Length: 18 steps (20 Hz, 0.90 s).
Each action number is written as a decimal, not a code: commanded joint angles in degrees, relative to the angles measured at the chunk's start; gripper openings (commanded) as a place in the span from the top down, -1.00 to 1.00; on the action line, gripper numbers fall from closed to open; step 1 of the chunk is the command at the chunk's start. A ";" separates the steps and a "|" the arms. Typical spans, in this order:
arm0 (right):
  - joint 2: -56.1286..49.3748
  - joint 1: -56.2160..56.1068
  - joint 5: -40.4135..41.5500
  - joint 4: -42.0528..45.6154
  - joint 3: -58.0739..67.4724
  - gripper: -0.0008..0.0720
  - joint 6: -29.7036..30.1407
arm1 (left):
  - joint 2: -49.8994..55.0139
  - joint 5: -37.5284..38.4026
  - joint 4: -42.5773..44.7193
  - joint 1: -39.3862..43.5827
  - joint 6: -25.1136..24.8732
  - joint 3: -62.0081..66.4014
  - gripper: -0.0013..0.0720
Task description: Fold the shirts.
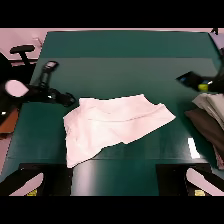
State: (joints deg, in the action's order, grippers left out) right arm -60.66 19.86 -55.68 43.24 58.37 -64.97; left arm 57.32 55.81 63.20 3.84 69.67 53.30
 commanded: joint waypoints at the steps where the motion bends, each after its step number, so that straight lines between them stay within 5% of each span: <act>1: 3.50 6.14 -1.66 0.04 3.82 -0.73 0.59 | -3.41 8.33 0.04 -8.55 6.62 -1.22 -0.92; 7: 2.14 8.70 -3.61 -0.17 -0.83 -0.73 1.70 | -3.28 11.50 -13.70 -25.68 1.01 -18.75 -0.91; 15: -4.72 0.50 -6.21 -0.15 -1.14 -0.70 2.56 | 7.45 7.56 -27.91 -26.01 -12.04 -25.66 -0.90; 16: -4.70 -0.20 -5.84 -0.07 -1.14 -0.70 2.56 | 9.40 6.43 -30.12 -26.01 -13.29 -25.62 -0.59; 18: -4.61 -0.81 -5.92 -0.11 -0.87 -0.70 2.60 | 11.72 4.15 -32.85 -26.01 -14.95 -25.59 -0.43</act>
State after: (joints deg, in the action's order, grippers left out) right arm -64.75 20.60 -61.32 43.09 57.32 -62.48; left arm 64.95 62.89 36.62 -22.00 59.11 28.21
